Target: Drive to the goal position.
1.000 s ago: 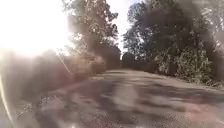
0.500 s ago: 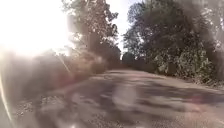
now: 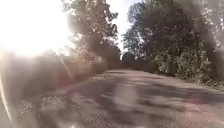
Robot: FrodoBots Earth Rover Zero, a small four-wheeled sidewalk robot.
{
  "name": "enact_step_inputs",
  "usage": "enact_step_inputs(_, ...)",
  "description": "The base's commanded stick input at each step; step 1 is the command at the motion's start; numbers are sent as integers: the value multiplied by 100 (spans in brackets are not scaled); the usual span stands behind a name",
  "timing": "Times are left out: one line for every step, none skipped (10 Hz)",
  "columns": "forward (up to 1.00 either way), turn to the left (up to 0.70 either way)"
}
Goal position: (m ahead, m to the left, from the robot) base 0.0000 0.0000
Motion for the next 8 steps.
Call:
enact_step_inputs(6,0)
enact_step_inputs(6,0)
enact_step_inputs(5,0)
enact_step_inputs(5,0)
enact_step_inputs(5,0)
enact_step_inputs(6,0)
enact_step_inputs(6,0)
enact_step_inputs(5,0)
